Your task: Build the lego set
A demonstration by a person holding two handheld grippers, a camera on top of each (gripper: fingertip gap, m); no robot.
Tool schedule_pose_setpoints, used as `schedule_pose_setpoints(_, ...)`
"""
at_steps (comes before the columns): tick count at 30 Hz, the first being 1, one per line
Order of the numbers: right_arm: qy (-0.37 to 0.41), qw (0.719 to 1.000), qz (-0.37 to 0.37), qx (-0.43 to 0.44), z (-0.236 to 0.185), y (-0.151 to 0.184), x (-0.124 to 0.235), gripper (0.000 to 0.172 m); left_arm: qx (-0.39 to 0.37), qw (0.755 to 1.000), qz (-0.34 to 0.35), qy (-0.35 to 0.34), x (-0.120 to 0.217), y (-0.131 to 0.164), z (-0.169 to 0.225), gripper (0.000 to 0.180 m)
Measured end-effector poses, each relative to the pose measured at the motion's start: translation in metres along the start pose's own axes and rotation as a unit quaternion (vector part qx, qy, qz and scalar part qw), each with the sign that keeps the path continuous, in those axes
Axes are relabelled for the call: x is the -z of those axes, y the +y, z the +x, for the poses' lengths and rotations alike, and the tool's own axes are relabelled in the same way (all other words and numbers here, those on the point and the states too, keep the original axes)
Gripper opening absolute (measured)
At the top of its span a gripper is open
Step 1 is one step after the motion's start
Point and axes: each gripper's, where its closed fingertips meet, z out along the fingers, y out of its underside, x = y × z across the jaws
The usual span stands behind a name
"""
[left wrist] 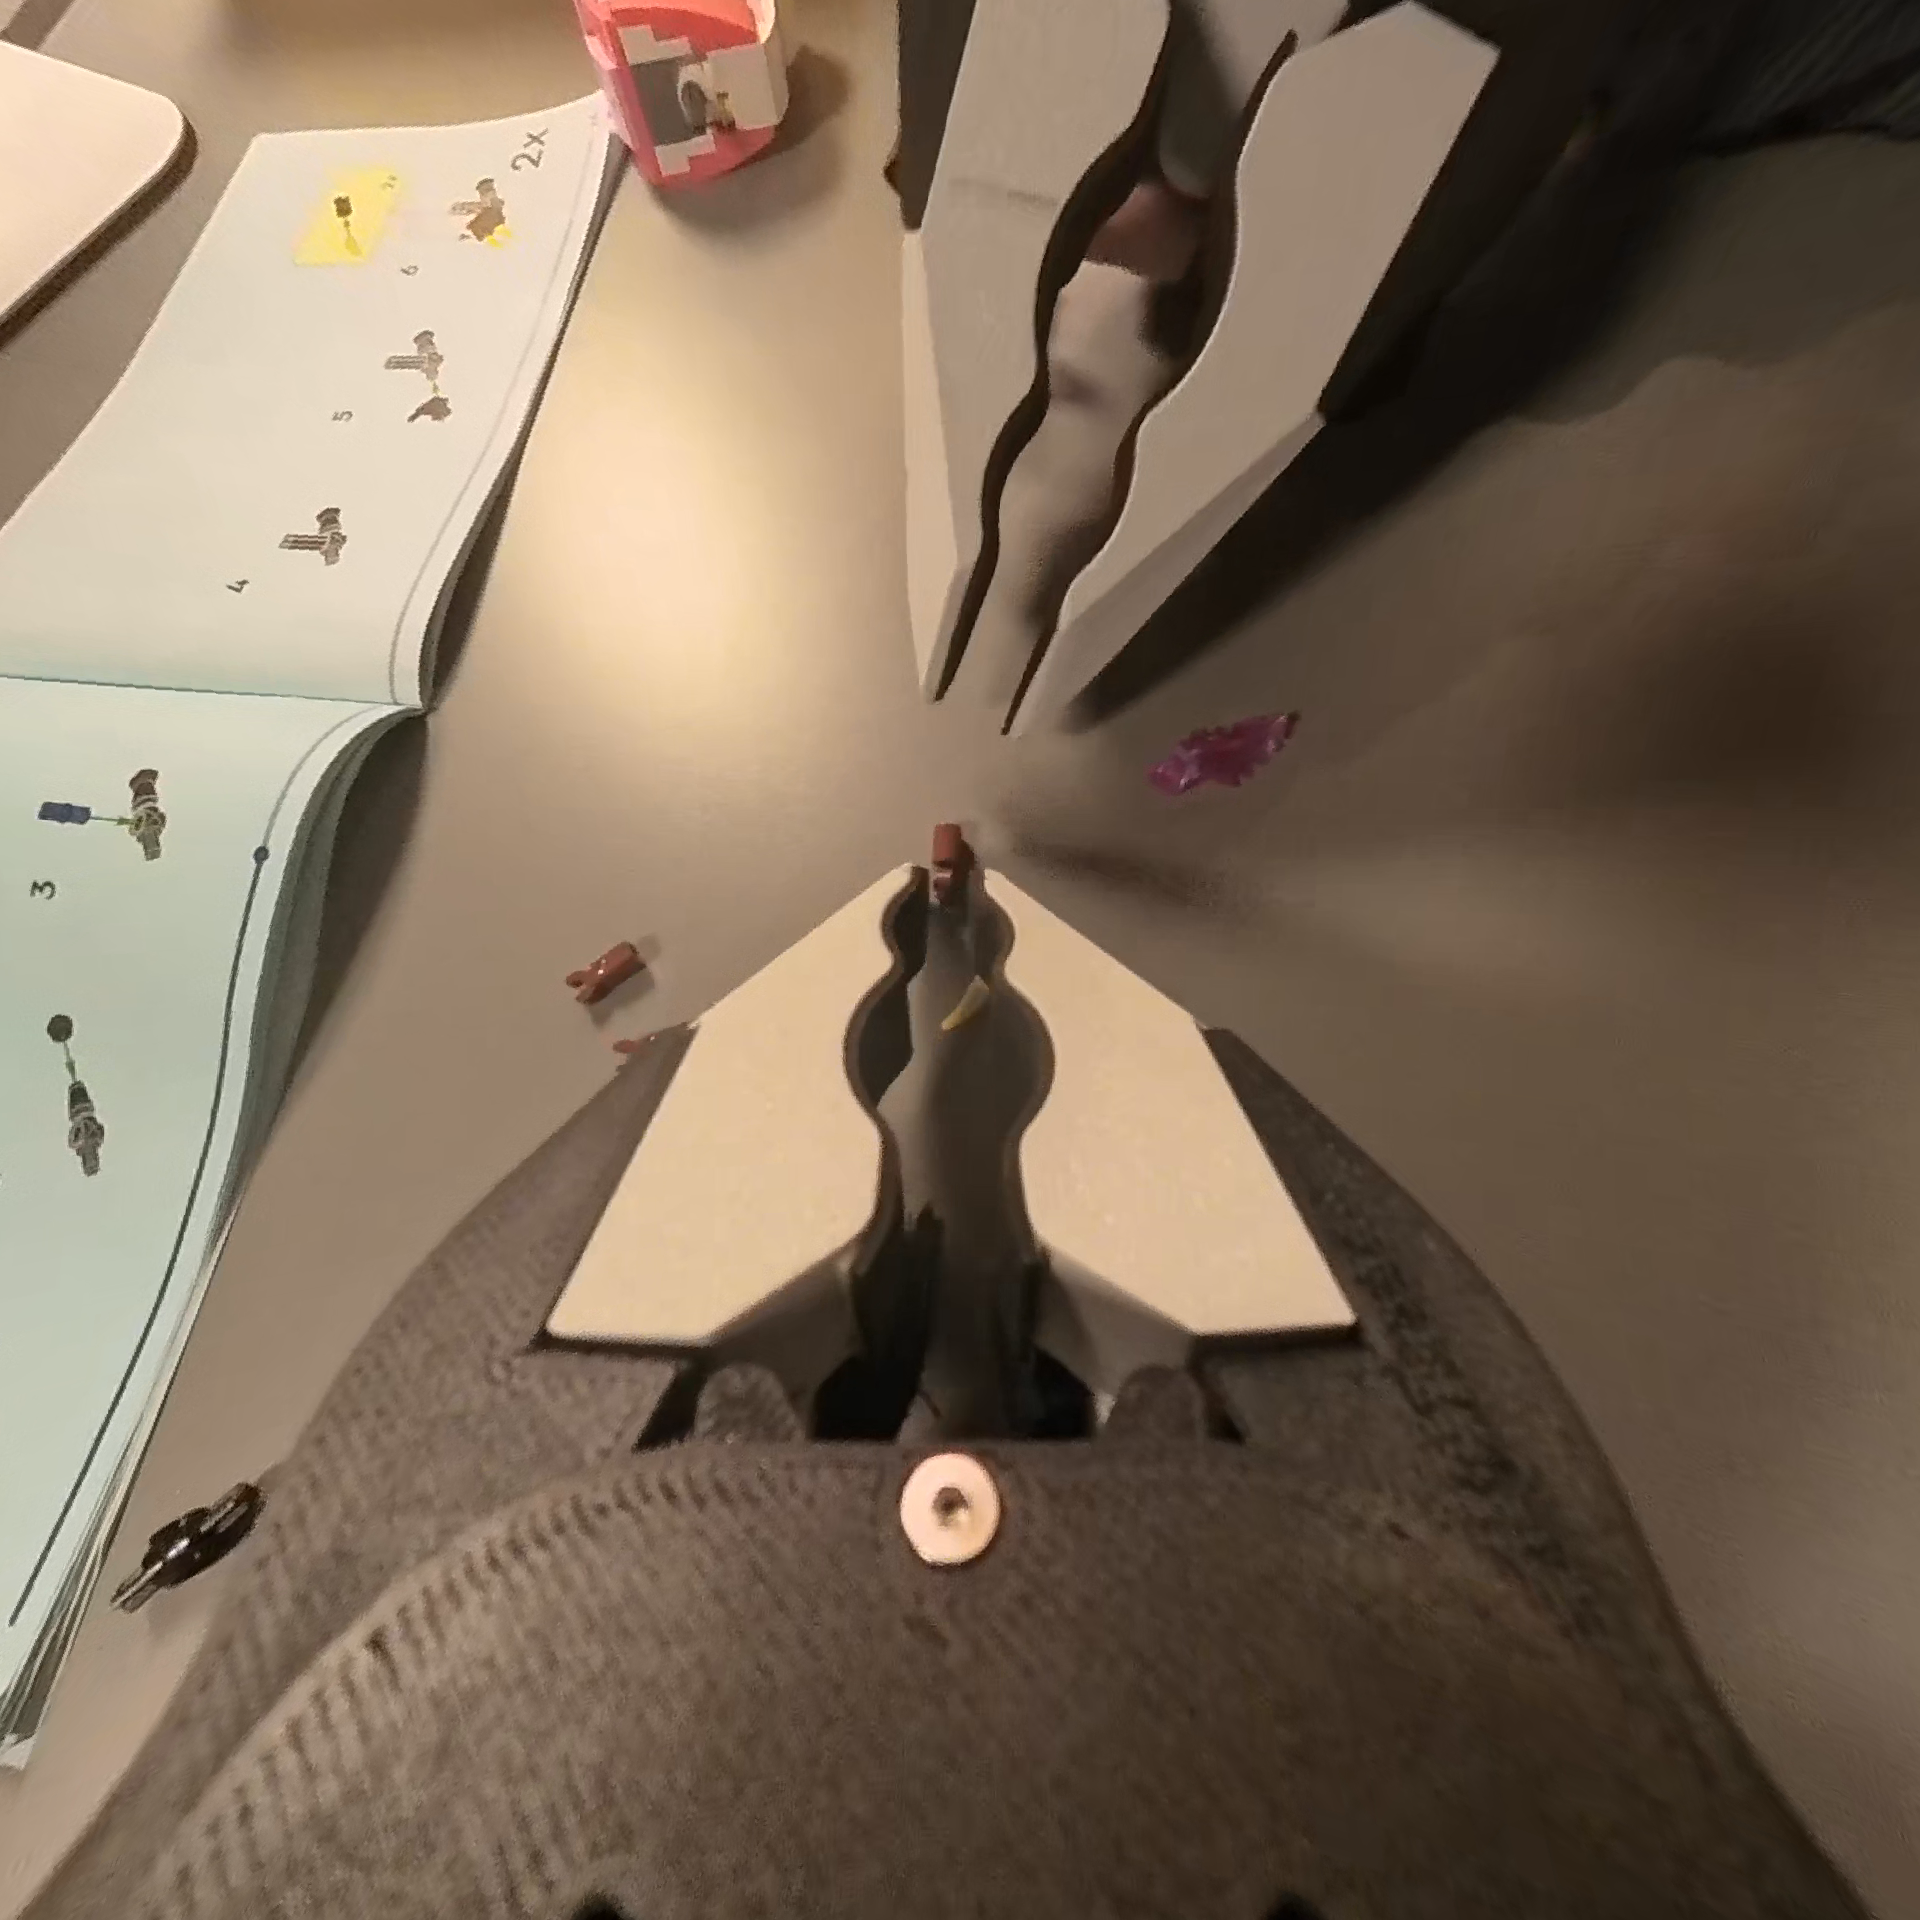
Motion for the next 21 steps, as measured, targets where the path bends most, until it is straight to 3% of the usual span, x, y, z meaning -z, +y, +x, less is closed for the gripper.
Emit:
schedule_pose_setpoints(8, 0.018, 0.998, 0.053, 0.0, 0.007, -0.028, 0.018, 0.012, 0.001, 1.0, -0.002, 0.004, -0.002, -0.001, 0.002, 0.002)
schedule_pose_setpoints(11, 0.048, 0.992, 0.108, -0.048, 0.027, -0.059, 0.032, 0.012, 0.001, 1.0, 0.0, -0.02, -0.001, -0.002, -0.004, 0.002)
schedule_pose_setpoints(13, 0.074, 0.989, 0.105, -0.08, 0.052, -0.072, 0.031, 0.011, 0.001, 0.999, 0.018, -0.051, 0.002, -0.006, -0.013, 0.002)
schedule_pose_setpoints(17, 0.092, 0.99, 0.046, -0.097, 0.128, -0.081, -0.006, 0.012, 0.014, 0.982, 0.097, -0.162, 0.02, -0.026, -0.043, 0.002)
schedule_pose_setpoints(21, 0.084, 0.991, -0.027, -0.105, 0.21, -0.049, -0.071, 0.017, -0.028, 0.963, 0.111, -0.242, 0.031, -0.031, -0.057, 0.002)
